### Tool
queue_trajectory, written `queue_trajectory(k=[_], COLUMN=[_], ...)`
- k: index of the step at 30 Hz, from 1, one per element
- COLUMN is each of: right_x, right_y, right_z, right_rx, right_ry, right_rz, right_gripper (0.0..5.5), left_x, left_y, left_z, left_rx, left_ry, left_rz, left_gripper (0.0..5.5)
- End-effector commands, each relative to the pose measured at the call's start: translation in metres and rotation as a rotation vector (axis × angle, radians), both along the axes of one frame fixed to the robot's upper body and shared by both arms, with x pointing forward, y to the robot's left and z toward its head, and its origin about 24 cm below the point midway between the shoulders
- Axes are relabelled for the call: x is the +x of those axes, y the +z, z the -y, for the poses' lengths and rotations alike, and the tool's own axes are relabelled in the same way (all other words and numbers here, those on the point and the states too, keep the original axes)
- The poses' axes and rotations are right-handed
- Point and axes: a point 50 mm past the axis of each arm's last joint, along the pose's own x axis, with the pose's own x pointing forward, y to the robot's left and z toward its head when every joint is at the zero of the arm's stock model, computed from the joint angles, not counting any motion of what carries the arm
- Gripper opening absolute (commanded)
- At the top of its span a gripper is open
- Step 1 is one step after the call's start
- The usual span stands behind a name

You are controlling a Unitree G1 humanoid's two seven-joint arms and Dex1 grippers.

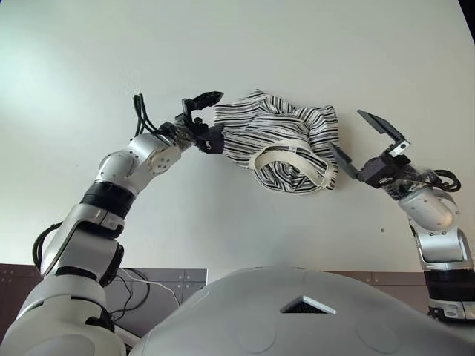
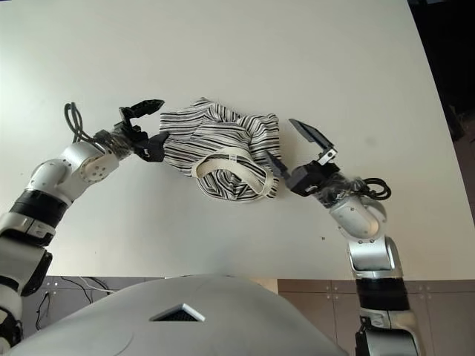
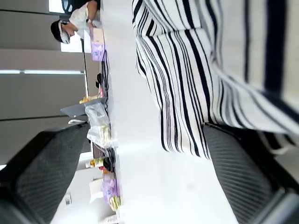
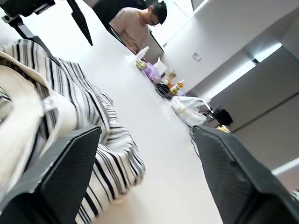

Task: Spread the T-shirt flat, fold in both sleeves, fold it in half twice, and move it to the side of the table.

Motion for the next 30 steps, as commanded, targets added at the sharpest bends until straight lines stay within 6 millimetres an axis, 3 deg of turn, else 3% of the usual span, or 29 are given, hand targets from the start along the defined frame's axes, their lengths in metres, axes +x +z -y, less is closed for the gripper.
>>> queue_trajectory(k=[1,4,8,10,12,15,18,22,25,30], right_x=[0.006,0.007,-0.027,-0.027,-0.026,-0.027,-0.021,-0.026,-0.035,-0.001], right_y=[-0.006,-0.016,-0.022,-0.034,-0.039,-0.040,-0.033,-0.030,-0.033,-0.038], right_z=[-0.031,-0.025,-0.001,0.010,0.012,0.003,-0.018,-0.040,-0.047,-0.057], right_rx=[-0.043,-0.091,-0.015,-0.069,-0.085,-0.062,0.007,0.044,0.058,-0.024], right_ry=[0.149,0.156,0.157,0.099,0.087,0.117,0.158,0.253,0.326,0.226], right_rz=[-0.010,-0.061,-0.194,-0.230,-0.245,-0.249,-0.194,-0.190,-0.236,-0.122], right_gripper=[3.60,3.60,3.60,3.60,3.60,3.60,3.60,3.60,3.60,3.60], left_x=[-0.013,-0.012,-0.021,-0.027,-0.036,-0.056,-0.064,-0.056,-0.050,-0.023], left_y=[-0.002,0.012,0.010,0.009,0.021,0.031,0.036,0.042,0.033,0.019], left_z=[-0.018,-0.012,-0.016,-0.020,-0.005,0.016,0.022,0.024,0.031,0.037], left_rx=[-0.034,-0.147,-0.168,-0.173,-0.286,-0.401,-0.427,-0.431,-0.368,-0.251], left_ry=[0.093,0.117,0.159,0.175,0.089,-0.071,-0.151,-0.148,-0.159,-0.080], left_rz=[-0.016,0.063,0.055,0.055,0.056,-0.048,-0.100,-0.067,-0.078,-0.002], left_gripper=[4.49,4.49,4.49,4.49,4.49,4.49,4.49,4.49,4.49,4.49])
